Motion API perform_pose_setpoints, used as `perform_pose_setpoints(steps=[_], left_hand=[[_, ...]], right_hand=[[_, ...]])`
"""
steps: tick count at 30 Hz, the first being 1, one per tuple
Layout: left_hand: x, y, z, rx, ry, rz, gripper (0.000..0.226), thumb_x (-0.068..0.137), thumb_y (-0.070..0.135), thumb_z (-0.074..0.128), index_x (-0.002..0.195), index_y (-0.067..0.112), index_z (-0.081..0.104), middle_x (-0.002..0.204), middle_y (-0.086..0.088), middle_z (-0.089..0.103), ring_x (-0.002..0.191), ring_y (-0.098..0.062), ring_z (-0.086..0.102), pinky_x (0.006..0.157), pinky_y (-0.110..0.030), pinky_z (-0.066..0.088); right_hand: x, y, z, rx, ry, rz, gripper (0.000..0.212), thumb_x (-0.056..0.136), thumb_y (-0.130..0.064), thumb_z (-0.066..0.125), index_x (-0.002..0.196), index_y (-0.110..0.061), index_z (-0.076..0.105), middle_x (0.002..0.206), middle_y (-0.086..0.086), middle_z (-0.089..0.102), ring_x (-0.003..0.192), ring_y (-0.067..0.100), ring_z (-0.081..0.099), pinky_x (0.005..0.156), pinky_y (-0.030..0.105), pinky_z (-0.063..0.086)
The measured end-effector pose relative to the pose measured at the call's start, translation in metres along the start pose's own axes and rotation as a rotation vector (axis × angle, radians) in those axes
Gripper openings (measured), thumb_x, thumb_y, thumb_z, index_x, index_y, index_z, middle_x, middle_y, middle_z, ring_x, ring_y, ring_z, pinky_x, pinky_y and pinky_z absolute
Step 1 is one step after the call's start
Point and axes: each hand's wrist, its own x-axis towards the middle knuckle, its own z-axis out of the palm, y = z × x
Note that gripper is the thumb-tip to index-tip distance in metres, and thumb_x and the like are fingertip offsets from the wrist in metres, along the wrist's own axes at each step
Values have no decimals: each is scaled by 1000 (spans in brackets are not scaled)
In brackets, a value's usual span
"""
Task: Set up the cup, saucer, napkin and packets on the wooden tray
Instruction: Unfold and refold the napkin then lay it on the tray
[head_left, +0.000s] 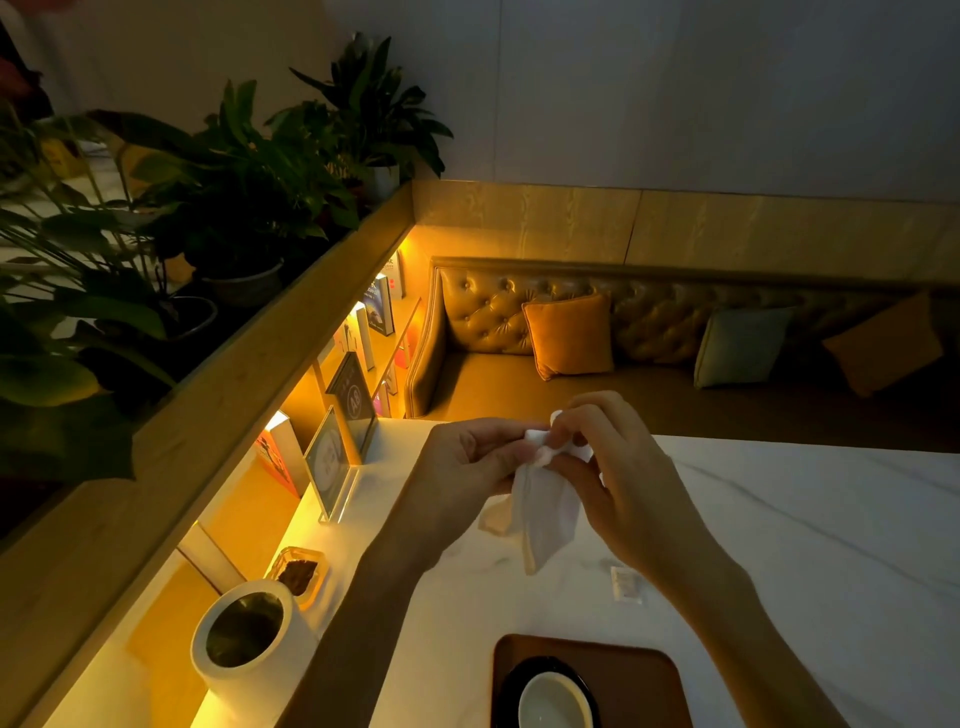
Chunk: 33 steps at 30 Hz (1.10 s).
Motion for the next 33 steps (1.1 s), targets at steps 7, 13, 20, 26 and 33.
perform_pose_setpoints(steps=[7,13,20,26,33], left_hand=[[-4,1,3,14,32,26,31,92,19,58,88,47,70,85,20,75,92,-8,70,72,-20,59],[-6,0,-1,66,48,15,25,93,18,57,95,41,69,93,13,75,95,-13,70,80,-26,59],[-7,5,-3,170,-5,34,36,79,23,74,103,46,62,101,18,69,99,-2,67,85,-26,54],[4,6,-18,-63,55,66,26,82,23,67,106,31,69,107,5,73,101,-14,69,76,-30,60],[4,-23,-26,-184,101,-92,25,87,31,61,112,31,65,110,3,72,100,-16,70,70,-28,60]], right_hand=[[4,-11,1,51,20,18,34,84,-40,56,93,-9,68,105,13,63,94,16,50,73,26,49],[6,-10,3,-118,82,-27,28,76,-32,65,87,-7,71,97,15,69,88,30,61,73,26,43],[14,-11,5,-126,49,-34,27,77,-33,66,88,-9,69,96,11,68,90,33,61,73,31,48],[5,11,3,378,38,309,76,73,-68,56,140,-44,30,144,-17,35,132,9,34,93,30,46],[-30,43,29,1300,-217,852,64,74,-55,67,121,-12,62,120,15,67,109,31,65,84,45,56]])
